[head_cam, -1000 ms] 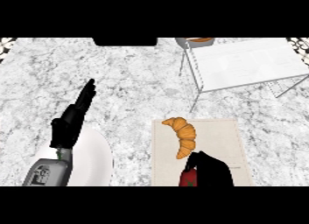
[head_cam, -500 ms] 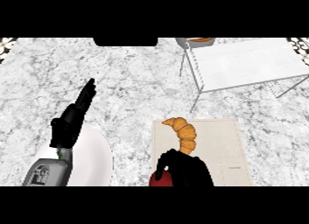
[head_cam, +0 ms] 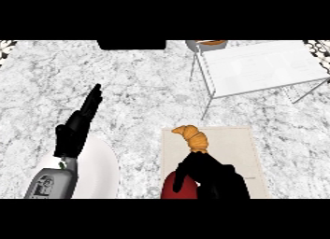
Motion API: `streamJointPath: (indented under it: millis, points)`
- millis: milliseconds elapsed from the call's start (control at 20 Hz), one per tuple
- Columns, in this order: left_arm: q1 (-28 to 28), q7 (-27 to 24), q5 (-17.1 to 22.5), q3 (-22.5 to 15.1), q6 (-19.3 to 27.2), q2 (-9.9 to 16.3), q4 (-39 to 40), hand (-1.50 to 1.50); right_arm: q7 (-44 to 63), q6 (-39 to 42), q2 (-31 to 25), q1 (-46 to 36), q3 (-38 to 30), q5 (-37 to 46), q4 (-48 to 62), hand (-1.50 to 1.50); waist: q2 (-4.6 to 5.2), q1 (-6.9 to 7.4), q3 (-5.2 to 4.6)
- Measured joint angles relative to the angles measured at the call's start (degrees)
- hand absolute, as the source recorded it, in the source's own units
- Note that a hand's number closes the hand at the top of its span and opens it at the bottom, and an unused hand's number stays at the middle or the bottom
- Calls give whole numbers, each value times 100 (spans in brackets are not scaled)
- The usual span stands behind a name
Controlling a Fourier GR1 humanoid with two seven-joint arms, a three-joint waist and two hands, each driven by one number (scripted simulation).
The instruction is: Pick the tomato from the placemat and place it in the tiered shelf
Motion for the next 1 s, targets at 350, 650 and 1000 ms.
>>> streamJointPath:
  millis: [350, 650, 1000]
  points:
    - [-60, 61, -49, -20, 32, -63, -40, 0, 753, 913, 203, -1122, -596, 229, -1159, 150, 11, 37, -3]
    - [-63, 78, -37, 23, -31, -17, -57, 0, 758, 1461, 244, -2135, -1721, 185, -1314, 150, 16, 46, -3]
    - [-28, 51, -87, -5, -11, -82, -36, 0, 647, 1846, 263, -3278, -2936, -105, -813, 150, 18, 55, -2]
